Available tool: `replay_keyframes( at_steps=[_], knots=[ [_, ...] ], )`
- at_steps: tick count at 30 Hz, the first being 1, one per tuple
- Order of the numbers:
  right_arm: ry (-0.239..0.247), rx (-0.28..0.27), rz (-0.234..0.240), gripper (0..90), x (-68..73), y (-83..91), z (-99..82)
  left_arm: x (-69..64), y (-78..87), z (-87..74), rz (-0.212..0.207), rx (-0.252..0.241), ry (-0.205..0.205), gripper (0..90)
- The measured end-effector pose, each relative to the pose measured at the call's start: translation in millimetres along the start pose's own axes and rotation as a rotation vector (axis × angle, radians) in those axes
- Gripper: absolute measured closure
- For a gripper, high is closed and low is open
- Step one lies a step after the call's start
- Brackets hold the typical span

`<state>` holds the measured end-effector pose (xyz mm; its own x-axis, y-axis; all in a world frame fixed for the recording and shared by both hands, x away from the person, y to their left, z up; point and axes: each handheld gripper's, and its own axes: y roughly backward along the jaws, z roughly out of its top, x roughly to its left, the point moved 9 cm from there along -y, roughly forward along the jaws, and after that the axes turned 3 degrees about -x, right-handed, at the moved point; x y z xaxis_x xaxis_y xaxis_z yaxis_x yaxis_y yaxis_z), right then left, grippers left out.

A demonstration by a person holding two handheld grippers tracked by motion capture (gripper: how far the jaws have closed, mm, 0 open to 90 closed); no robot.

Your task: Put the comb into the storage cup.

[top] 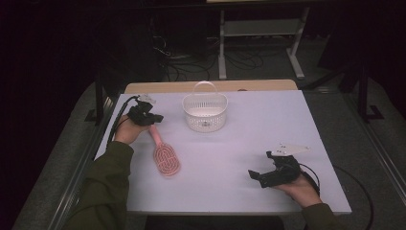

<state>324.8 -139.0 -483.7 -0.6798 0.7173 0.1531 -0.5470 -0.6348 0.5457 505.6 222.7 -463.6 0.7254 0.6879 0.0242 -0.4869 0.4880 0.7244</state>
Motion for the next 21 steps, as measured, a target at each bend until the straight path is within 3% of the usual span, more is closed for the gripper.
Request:
replay_keyframes(
  at_steps=[11, 21],
  knots=[
    [0.002, 0.003, -0.001, 0.0, -0.3, -0.7, -0.4, 12.3, -10.4, -9.7, 0.011, 0.032, 0.043, 90.0],
    [-0.001, 0.003, 0.001, 0.0, -0.3, -0.3, -0.5, 20.0, -16.5, -22.7, 0.023, 0.077, 0.054, 90.0]
  ],
)
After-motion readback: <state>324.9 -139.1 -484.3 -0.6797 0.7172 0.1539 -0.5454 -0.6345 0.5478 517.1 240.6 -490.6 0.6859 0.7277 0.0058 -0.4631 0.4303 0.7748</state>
